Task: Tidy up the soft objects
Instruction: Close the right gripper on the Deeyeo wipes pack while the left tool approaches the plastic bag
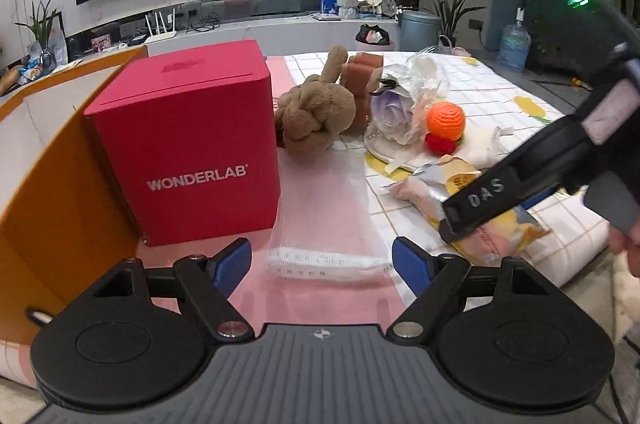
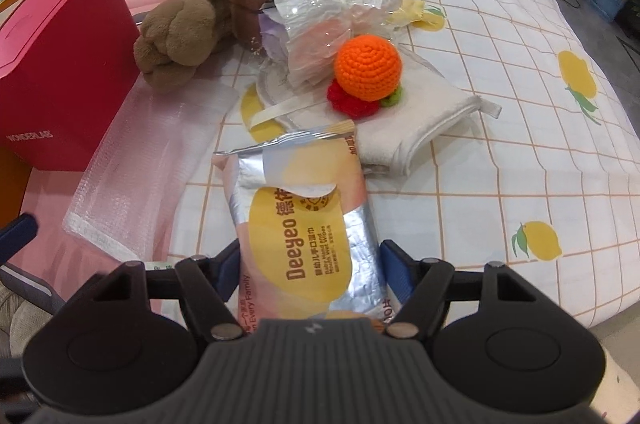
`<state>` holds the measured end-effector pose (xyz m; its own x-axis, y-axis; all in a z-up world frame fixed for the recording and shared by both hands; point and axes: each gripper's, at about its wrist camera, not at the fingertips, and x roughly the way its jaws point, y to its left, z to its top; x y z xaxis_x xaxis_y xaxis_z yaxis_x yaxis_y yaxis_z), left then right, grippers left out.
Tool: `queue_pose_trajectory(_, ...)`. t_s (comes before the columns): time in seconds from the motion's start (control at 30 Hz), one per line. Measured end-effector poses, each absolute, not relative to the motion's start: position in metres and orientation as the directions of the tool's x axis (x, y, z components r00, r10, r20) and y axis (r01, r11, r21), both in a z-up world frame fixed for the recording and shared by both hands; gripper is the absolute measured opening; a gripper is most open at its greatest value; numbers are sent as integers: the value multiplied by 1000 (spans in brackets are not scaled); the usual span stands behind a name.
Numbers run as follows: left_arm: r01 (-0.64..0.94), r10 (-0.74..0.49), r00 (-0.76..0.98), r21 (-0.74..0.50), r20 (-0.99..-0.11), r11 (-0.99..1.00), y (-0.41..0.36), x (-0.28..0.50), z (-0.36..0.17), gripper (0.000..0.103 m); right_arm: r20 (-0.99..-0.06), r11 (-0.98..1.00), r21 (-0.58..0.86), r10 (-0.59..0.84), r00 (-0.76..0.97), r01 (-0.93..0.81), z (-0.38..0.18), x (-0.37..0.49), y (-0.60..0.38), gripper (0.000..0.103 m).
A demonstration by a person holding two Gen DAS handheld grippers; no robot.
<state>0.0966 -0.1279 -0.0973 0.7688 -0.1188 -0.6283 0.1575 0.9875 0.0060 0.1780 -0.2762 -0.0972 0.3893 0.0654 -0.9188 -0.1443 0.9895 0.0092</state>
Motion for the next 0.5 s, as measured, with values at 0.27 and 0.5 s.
queue_pose_trajectory(0.27,186,-127,741,19,-660,982,-142,120,-116,94,-919,989,56,105,380,-138,-100,184,-280,71)
queue_pose_trajectory(0.5,176,-67,784,118,-617,977,-144,116,-124,88,-919,988,38,93,383,-149,-101,184,-276,72)
